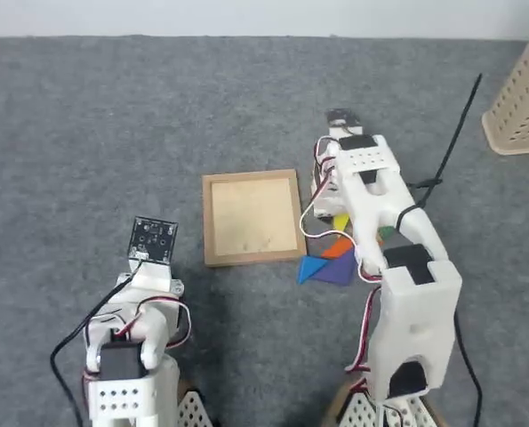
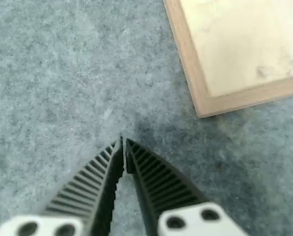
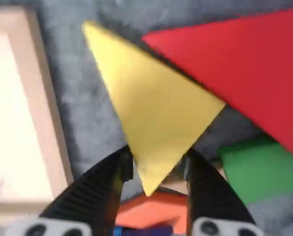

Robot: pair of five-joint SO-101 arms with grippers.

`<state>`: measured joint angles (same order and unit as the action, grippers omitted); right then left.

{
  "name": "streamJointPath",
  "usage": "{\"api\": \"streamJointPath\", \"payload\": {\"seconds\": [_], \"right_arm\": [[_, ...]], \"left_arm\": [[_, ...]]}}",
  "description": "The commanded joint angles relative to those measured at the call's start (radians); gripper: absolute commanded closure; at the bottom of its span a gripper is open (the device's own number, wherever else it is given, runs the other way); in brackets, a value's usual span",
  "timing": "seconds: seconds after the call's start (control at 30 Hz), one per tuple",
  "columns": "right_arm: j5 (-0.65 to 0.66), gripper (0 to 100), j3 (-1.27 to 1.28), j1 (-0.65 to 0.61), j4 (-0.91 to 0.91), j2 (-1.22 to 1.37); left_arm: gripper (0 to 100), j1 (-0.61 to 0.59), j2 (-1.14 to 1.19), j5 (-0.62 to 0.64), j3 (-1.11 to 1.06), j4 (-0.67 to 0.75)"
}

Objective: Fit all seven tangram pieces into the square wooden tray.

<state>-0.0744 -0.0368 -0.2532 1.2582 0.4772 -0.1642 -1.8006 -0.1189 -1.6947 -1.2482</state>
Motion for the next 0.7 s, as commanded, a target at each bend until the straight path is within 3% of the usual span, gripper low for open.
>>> {"api": "streamJointPath", "payload": {"seconds": [0.0,0.27,0.67], "right_arm": [[0.112,74.7,-0.075,-0.022,0.054,-0.127],[0.288,74.2,-0.115,0.004,-0.047,-0.079],[0.299,74.5,-0.120,0.005,-0.119,0.087]], "left_arm": [[99,-0.005,0.000,-0.009,0.008,-0.005],[99,-0.005,0.000,-0.009,0.008,-0.005],[99,-0.005,0.000,-0.009,0.008,-0.005]]}}
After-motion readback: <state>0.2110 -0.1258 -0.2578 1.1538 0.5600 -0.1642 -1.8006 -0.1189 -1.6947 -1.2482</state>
